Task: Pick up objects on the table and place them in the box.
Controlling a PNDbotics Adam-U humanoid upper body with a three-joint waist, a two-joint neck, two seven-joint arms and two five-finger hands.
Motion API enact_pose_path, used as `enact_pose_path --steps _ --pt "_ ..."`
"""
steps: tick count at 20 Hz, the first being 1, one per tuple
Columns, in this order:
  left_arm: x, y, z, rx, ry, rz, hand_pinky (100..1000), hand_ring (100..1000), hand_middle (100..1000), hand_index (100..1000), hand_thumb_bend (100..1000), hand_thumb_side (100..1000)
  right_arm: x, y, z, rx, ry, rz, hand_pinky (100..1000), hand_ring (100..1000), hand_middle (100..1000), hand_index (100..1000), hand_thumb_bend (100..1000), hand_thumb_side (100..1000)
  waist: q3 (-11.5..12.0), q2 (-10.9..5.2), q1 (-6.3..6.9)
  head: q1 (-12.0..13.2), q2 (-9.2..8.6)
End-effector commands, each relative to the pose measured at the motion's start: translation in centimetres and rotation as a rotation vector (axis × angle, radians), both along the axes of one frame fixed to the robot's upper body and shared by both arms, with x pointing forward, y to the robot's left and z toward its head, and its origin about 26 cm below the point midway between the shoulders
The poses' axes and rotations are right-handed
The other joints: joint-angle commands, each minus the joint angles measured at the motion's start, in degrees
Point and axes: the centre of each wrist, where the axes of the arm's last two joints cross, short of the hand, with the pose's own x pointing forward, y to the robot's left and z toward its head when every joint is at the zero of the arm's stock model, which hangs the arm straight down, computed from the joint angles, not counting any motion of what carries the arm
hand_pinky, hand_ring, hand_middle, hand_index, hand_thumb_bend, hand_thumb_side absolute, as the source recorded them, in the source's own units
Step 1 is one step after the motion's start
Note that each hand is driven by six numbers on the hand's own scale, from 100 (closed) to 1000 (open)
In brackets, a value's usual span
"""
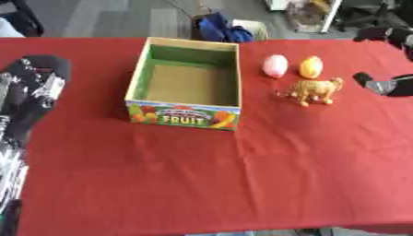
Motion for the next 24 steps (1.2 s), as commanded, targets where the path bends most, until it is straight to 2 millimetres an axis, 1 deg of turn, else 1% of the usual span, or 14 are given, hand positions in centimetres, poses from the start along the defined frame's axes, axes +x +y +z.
enact_pose_path --steps 1,4,5,6,8,14,17,19,20,21,24 --pt "-0.1 0.2 0.7 0.021 -0.022 -0.005 684 623 597 687 429 464 1.0 -0.1 0.5 -0.127 -0.028 0.007 944 917 819 921 381 140 0.09 -0.88 0.06 -0.36 -0.72" --pt "-0.1 0.2 0.7 0.020 -0.023 -0.007 684 623 596 686 430 464 2.0 0.9 -0.3 -0.188 -0.034 0.008 942 915 817 920 381 136 0.26 -0.89 0.11 -0.50 -0.79" --pt "-0.1 0.1 0.7 0.019 -0.022 -0.007 684 623 597 687 431 461 2.3 1.2 -0.8 -0.193 -0.035 0.004 942 913 816 920 394 122 0.32 -0.88 0.13 -0.54 -0.86" --pt "-0.1 0.1 0.7 0.019 -0.022 -0.009 684 623 597 687 430 465 2.6 1.5 -1.2 -0.198 -0.036 -0.001 941 913 816 921 387 138 0.38 -0.86 0.14 -0.58 -0.94" --pt "-0.1 0.1 0.7 0.018 -0.023 -0.011 684 624 597 687 430 465 3.0 2.1 -1.9 -0.217 -0.038 -0.004 944 914 822 924 395 142 0.53 -0.81 0.16 -0.68 -1.02" --pt "0.0 0.0 0.8 0.017 -0.025 -0.013 684 624 597 687 430 465 3.6 3.3 -3.5 -0.301 -0.038 -0.020 955 925 841 937 427 171 0.81 -0.63 0.37 -0.93 -1.37" --pt "0.0 0.0 0.8 0.017 -0.025 -0.013 684 624 597 687 429 465 3.8 3.7 -3.9 -0.344 -0.046 -0.028 954 926 847 939 428 179 0.78 -0.58 0.44 -1.02 -1.43" --pt "0.0 0.0 0.8 0.017 -0.026 -0.015 684 624 597 687 429 465 3.8 3.8 -4.1 -0.360 -0.054 -0.049 948 917 836 932 413 150 0.77 -0.54 0.51 -1.09 -1.47" --pt "0.0 0.0 0.8 0.017 -0.026 -0.015 684 624 597 687 429 465 3.9 3.8 -4.2 -0.363 -0.059 -0.065 946 914 832 929 423 145 0.79 -0.53 0.55 -1.12 -1.50" --pt "0.0 0.0 0.8 0.017 -0.026 -0.014 683 624 597 687 429 465 3.9 3.8 -4.2 -0.365 -0.066 -0.083 942 902 819 918 417 108 0.81 -0.51 0.60 -1.14 -1.56" --pt "0.0 0.0 0.8 0.016 -0.025 -0.014 684 624 597 687 429 466 4.0 3.7 -4.5 -0.367 -0.086 -0.132 931 879 785 886 398 102 0.85 -0.48 0.66 -1.26 -1.62"
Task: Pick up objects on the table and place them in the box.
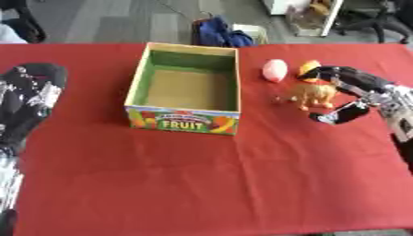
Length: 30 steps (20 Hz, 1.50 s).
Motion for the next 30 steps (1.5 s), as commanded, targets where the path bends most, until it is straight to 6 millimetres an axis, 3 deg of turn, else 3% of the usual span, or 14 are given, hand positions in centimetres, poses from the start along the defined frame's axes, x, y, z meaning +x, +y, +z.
enact_pose_path --steps 1,13,22,25,28,30 --pt "0.0 0.0 0.8 0.014 -0.025 -0.009 683 624 597 687 428 466 0.4 -0.5 1.3 -0.016 -0.063 -0.046 923 860 753 855 375 104 0.00 -0.63 0.07 -0.28 -0.75" --pt "0.0 -0.1 0.8 0.013 -0.024 -0.011 683 624 597 687 428 467 0.2 -0.5 -0.8 -0.038 -0.057 -0.081 872 718 561 692 319 100 0.07 -0.54 0.03 -0.53 -0.86" --pt "0.0 0.0 0.8 0.014 -0.024 -0.010 683 624 597 688 429 468 -0.1 -1.5 -2.0 -0.098 -0.018 -0.156 866 753 666 775 298 112 0.20 -0.53 -0.12 -0.60 -0.91" --pt "0.0 0.0 0.8 0.014 -0.023 -0.009 683 624 597 687 428 468 -0.2 -1.9 -2.2 -0.103 -0.013 -0.176 847 724 629 755 232 103 0.15 -0.50 -0.16 -0.53 -0.91" --pt "0.0 0.0 0.8 0.014 -0.024 -0.009 683 624 597 688 428 468 -0.3 -2.1 -2.1 -0.080 -0.035 -0.185 820 680 596 729 102 102 0.08 -0.50 -0.14 -0.50 -0.85" --pt "0.0 0.0 0.8 0.014 -0.024 -0.009 683 624 597 688 428 468 -0.2 -2.0 -1.8 -0.063 -0.056 -0.180 813 672 587 721 100 102 0.05 -0.52 -0.11 -0.48 -0.86"
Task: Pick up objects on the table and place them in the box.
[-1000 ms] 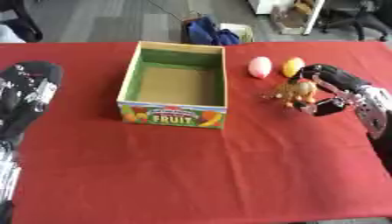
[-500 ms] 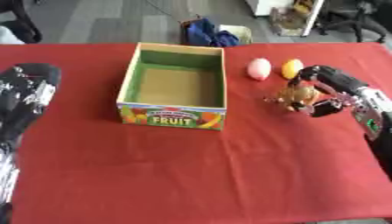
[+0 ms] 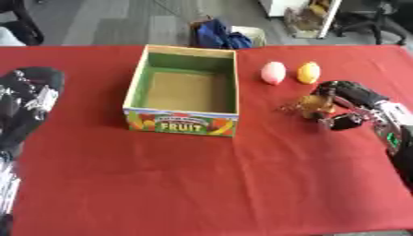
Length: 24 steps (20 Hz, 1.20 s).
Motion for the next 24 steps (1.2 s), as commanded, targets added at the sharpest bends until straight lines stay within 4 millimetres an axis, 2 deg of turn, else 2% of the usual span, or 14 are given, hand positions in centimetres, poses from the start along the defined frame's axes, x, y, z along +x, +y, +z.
enact_pose_path --steps 1,13,14,15,19,24 --pt "0.0 0.0 0.8 0.012 -0.027 -0.005 683 624 597 688 428 467 0.3 -0.9 2.0 0.010 -0.068 -0.006 810 669 582 717 100 100 -0.05 -0.74 0.12 -0.02 -0.43" --pt "-0.1 0.1 0.8 0.014 -0.027 -0.003 682 624 597 688 428 467 1.2 0.7 7.7 0.100 -0.224 0.128 803 668 569 708 100 100 -0.09 -0.88 -0.01 0.11 -0.34" --pt "-0.1 0.1 0.8 0.015 -0.026 -0.003 682 624 597 688 428 467 1.3 1.0 8.2 0.107 -0.236 0.141 803 667 567 707 100 131 -0.07 -0.89 -0.03 0.10 -0.36" --pt "-0.1 0.1 0.8 0.015 -0.027 -0.003 682 624 597 688 428 467 1.4 1.3 8.9 0.113 -0.249 0.156 803 667 566 707 100 100 -0.04 -0.90 -0.05 0.07 -0.38" --pt "0.0 0.0 0.8 0.015 -0.027 -0.007 682 624 597 688 426 466 2.0 3.1 11.3 0.137 -0.295 0.218 803 668 567 708 100 100 0.20 -0.97 -0.11 -0.13 -0.54" --pt "0.1 -0.2 1.0 0.013 -0.032 -0.018 682 624 597 688 429 464 2.8 5.6 13.2 0.159 -0.317 0.273 801 665 562 704 100 100 1.14 -1.01 -0.18 -0.62 -0.91"
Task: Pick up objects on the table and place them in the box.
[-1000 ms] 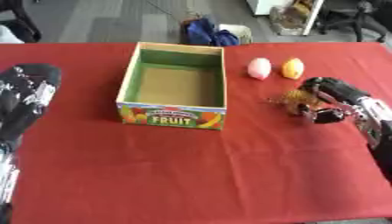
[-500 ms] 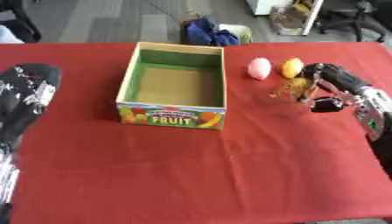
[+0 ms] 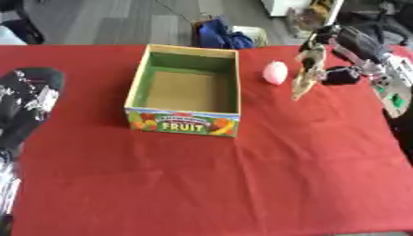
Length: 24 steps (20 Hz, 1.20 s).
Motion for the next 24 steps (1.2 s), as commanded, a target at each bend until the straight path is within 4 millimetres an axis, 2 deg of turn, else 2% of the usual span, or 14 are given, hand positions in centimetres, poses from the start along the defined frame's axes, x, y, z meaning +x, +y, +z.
enact_pose_path --steps 1,10,14,17,24 --pt "0.1 -0.1 1.0 0.011 -0.033 -0.015 682 624 597 688 429 464 0.4 1.2 2.7 0.007 -0.050 0.033 801 664 561 703 100 100 0.41 -0.97 -0.04 -0.57 -0.89" --pt "0.3 -0.7 1.5 0.011 -0.047 -0.046 681 623 596 687 432 461 1.4 6.0 5.2 0.045 -0.082 0.110 798 657 551 697 100 100 3.42 -0.33 -0.19 -1.88 -2.24" --pt "0.5 -1.1 2.0 0.011 -0.061 -0.067 681 623 595 687 433 460 1.7 7.5 5.6 0.049 -0.073 0.122 798 657 551 701 100 100 5.23 0.27 -0.17 -2.96 -3.16" --pt "0.6 -1.5 2.3 0.011 -0.069 -0.084 681 623 595 687 432 462 1.8 8.3 5.1 0.040 -0.052 0.121 798 656 550 702 100 100 6.61 0.92 -0.16 -3.77 -3.82" --pt "0.7 -2.0 2.7 0.010 -0.082 -0.107 681 622 595 687 432 463 2.1 10.3 1.7 0.007 0.036 0.111 797 660 556 716 100 100 8.68 2.03 0.28 -4.98 -4.57"
